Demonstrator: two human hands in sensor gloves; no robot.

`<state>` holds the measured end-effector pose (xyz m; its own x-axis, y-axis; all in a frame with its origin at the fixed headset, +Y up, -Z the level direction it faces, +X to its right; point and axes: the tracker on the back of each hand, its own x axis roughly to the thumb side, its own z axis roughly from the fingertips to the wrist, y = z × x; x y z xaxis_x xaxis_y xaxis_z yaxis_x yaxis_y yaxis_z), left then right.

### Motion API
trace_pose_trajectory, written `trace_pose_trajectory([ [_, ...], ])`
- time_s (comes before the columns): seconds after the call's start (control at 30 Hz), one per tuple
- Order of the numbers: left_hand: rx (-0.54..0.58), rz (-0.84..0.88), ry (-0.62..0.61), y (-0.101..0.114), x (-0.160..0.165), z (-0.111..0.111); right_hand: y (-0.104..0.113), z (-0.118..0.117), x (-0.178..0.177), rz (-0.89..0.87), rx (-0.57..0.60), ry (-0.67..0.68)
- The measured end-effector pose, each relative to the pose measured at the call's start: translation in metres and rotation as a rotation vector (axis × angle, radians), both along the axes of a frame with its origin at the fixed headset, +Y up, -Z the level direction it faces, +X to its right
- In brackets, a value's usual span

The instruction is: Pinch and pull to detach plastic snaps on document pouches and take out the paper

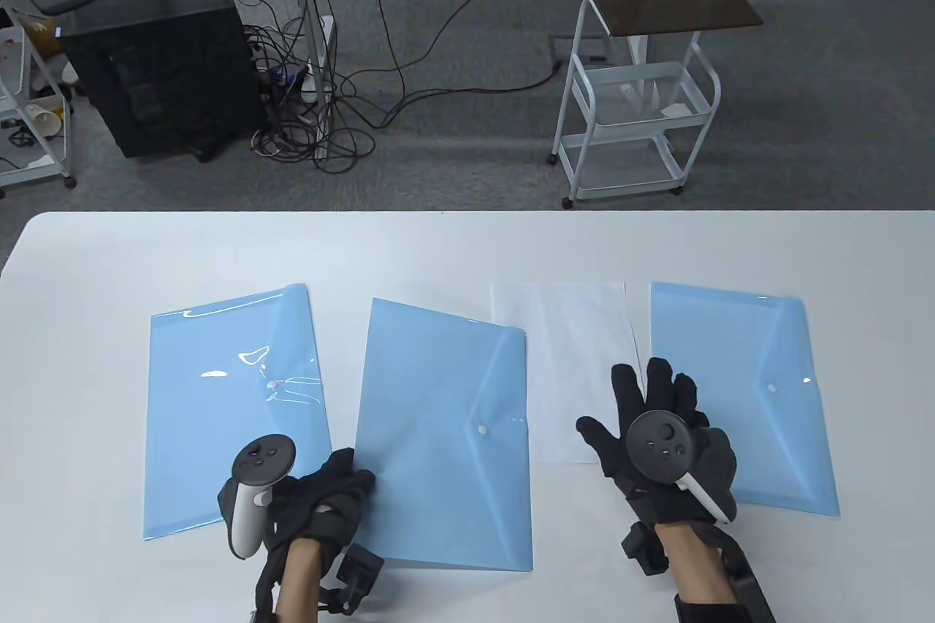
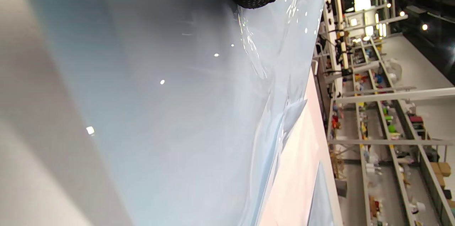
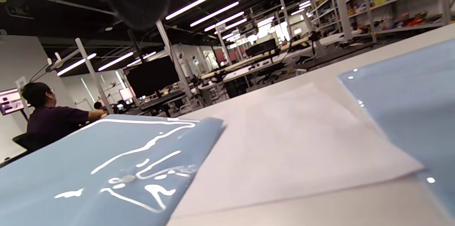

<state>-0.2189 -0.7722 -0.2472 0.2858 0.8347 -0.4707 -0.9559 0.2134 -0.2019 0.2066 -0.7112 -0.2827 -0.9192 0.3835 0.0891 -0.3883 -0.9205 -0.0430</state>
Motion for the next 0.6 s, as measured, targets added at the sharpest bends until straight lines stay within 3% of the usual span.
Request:
trace_pose_trajectory([
  [0.2, 0.025, 0.042, 0.014, 0.005, -0.005, 0.0, -0.022, -0.002, 0.018, -0.069, -0.028, -0.034],
  [0.6, 0.106, -0.001, 0.135, 0.046, -0.04, -0.023, -0.02, 0.0, 0.032, -0.153, -0.034, -0.057],
])
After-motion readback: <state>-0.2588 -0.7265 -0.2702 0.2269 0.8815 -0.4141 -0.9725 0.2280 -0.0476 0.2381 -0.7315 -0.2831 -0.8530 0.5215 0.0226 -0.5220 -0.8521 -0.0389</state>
